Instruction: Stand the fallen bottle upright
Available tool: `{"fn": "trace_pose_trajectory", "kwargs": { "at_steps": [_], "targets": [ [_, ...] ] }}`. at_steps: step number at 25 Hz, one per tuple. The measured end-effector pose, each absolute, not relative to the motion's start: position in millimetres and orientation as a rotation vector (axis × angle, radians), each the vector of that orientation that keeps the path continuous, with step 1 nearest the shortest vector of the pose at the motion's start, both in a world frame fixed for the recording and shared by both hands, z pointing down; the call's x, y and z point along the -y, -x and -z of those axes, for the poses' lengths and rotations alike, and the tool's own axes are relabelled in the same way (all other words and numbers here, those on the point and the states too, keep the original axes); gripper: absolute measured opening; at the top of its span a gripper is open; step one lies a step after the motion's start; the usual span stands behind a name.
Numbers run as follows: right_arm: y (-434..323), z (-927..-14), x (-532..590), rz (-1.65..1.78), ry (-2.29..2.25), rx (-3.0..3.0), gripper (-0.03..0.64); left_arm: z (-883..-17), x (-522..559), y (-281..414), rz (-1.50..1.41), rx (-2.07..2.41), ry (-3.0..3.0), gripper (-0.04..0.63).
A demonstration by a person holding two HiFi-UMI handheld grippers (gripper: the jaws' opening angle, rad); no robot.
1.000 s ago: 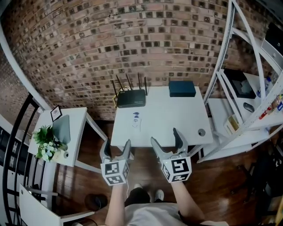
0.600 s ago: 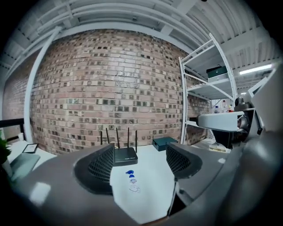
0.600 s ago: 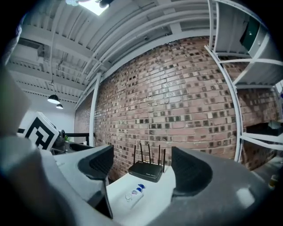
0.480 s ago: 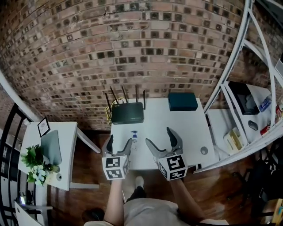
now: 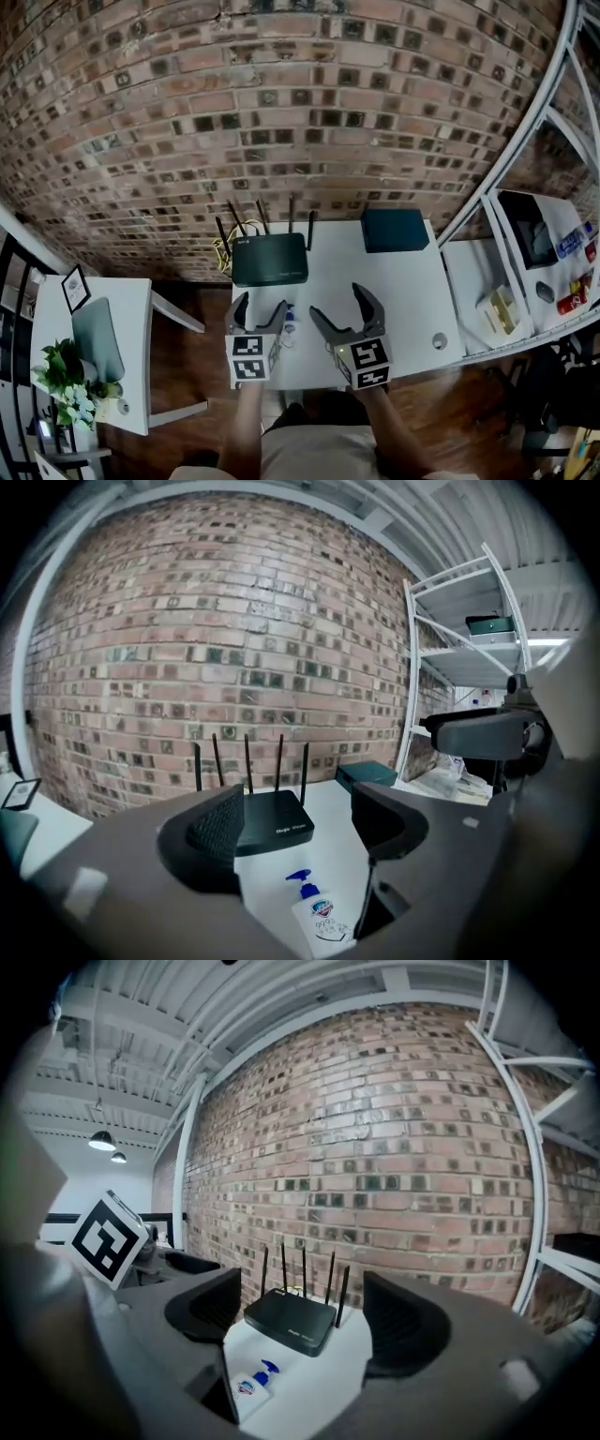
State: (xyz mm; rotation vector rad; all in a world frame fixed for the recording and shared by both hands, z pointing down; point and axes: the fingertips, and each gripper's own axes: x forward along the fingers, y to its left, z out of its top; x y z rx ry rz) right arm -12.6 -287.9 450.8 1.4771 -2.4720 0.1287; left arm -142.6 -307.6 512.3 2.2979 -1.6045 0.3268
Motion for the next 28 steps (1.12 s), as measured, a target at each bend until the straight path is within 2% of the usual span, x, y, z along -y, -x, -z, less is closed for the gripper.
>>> {"fn": "trace_pose_trajectory", "kwargs": {
  "at_steps": [12, 17, 25, 28],
  "targets": [
    [5.5, -541.2, 359.2, -0.356, -1.26, 2.434, 0.396, -678.5, 319.2, 99.4, -0.649, 1.225, -2.002, 0.374],
    [7.1, -581.2, 366.6, -0.447, -1.135, 2.42, 0.396, -715.9, 316.2, 85.7, -0.786, 1.1, -1.935, 0.37],
    [-10.0, -624.4, 387.7, -0.569, -1.072, 2.377, 0.396, -755.0, 321.3, 91.1, -0.871, 1.085, -1.707, 0.317],
    [-17.7, -628.2, 400.7, -0.592, -1.086, 2.371, 0.396, -760.1, 320.4, 90.9, -0.857, 1.07, -1.629, 0.25]
  ]
}}
